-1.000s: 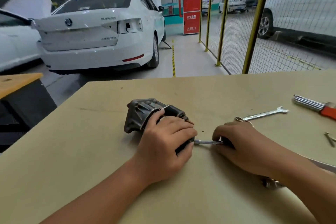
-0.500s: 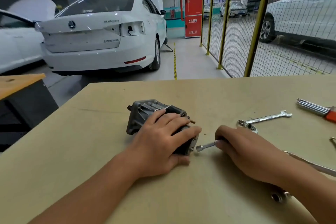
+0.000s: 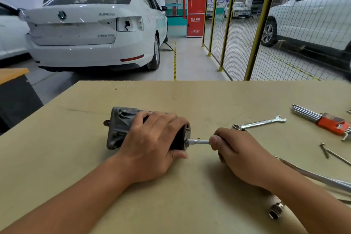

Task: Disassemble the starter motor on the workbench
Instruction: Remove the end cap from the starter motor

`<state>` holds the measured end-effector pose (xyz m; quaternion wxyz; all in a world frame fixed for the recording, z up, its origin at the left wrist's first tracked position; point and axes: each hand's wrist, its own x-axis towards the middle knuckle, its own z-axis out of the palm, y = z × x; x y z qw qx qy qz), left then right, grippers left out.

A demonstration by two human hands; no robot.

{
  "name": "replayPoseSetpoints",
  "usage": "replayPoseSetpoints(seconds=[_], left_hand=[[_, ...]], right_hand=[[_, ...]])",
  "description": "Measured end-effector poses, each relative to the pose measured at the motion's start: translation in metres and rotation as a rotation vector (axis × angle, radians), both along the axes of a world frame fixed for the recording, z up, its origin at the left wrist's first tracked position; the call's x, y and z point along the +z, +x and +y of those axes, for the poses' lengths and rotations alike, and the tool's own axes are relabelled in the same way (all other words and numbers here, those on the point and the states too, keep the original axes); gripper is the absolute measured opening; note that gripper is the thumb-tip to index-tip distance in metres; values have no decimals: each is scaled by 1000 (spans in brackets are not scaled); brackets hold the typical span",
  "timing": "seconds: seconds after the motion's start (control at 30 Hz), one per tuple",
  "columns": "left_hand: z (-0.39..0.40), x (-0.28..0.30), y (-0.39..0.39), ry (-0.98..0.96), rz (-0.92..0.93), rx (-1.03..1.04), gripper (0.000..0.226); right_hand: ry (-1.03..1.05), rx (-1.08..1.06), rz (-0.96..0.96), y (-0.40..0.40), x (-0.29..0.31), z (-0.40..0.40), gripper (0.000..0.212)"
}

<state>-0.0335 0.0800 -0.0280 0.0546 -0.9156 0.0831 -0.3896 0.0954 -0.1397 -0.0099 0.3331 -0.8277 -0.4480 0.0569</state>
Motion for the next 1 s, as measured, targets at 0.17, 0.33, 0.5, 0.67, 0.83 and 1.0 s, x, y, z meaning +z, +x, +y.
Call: replayPoseSetpoints(seconds=[0.17, 0.33, 0.5, 0.67, 0.83, 1.0], left_hand=[[-2, 7, -2, -57, 12, 19, 64], [0, 8, -4, -76, 5, 6, 64], [1, 9, -5, -84, 3, -7, 65], [-3, 8, -6, -62, -8, 5, 66], [-2, 9, -6, -77, -3, 21, 72], [-2, 8, -6, -77, -8, 16, 71]], right_hand=[[-21, -19, -6, -4, -2, 3, 37], [-37, -12, 25, -2, 1, 2, 41], [67, -20, 155, -4, 0, 3, 41], [5, -24, 119, -4, 1, 3, 42], [12, -5, 179, -3, 3, 2, 42], [1, 17, 171, -5, 3, 1, 42]])
